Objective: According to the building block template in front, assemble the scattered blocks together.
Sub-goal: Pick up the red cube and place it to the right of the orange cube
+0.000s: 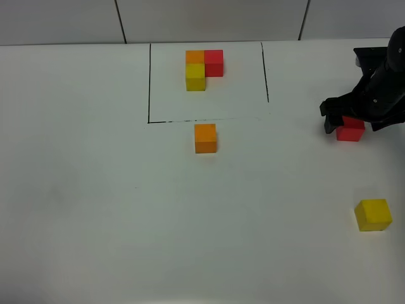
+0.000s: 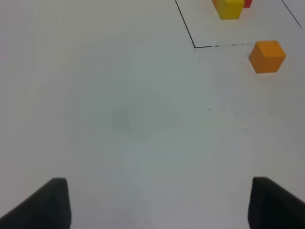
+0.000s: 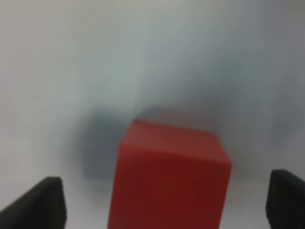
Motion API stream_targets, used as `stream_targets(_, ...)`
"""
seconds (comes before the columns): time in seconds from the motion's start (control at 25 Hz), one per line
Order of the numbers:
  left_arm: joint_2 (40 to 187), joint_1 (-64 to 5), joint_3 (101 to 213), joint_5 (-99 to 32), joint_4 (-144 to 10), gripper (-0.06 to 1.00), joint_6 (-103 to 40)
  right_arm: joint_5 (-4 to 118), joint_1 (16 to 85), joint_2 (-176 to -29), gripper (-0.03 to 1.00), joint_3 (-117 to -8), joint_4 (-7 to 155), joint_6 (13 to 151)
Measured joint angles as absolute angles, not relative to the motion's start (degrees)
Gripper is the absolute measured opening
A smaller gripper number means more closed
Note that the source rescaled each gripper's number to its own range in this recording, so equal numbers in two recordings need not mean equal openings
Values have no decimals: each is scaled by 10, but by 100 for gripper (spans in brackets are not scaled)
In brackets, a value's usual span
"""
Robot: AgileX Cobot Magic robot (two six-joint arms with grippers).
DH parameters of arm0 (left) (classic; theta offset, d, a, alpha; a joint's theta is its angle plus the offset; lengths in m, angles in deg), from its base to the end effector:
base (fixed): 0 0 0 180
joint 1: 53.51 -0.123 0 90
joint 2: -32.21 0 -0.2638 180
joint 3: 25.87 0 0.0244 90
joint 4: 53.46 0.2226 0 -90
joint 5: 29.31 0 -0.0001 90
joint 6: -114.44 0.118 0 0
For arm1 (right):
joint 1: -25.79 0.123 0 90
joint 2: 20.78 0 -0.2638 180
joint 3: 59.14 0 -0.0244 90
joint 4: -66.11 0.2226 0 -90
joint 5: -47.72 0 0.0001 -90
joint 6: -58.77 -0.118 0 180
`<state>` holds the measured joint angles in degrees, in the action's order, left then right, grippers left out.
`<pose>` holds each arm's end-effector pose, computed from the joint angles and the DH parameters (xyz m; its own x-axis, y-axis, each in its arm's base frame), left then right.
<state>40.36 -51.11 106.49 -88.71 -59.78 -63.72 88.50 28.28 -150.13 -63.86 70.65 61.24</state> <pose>0.0151 -0.0118 0.2559 -0.4258 -0.0063 -0.9048 0.1172 0.9912 -0.0620 0.3934 0.0232 0.1066 -0.9673 -0.0251 -0.2525 -0.0401 0.9977 0.0543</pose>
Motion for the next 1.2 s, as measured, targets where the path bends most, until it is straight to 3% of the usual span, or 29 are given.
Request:
stream_targets(0.32,404,-511,1065,-887,-598,69,-637,867,283,-1521,80,-639,704,607)
stream_targets(0.44,404,-511,1065,-887,-598,69,-637,867,283,-1522,74,-639,701,599)
stream_targets(0.56,404,-511,1065,-887,-598,69,-637,870,283,-1522,46,-639,691,592)
stream_targets(0.68,404,-511,1065,-887,-598,69,-637,879,283,-1522,1,-639,687,588)
stream_targets(0.88,404,-511,1065,-887,-598,69,-638,918,291,-1521,3,-648,680,632)
stream_targets(1.2,404,-511,1065,-887,-598,69,-638,980,424,-1510,3,-686,654,950)
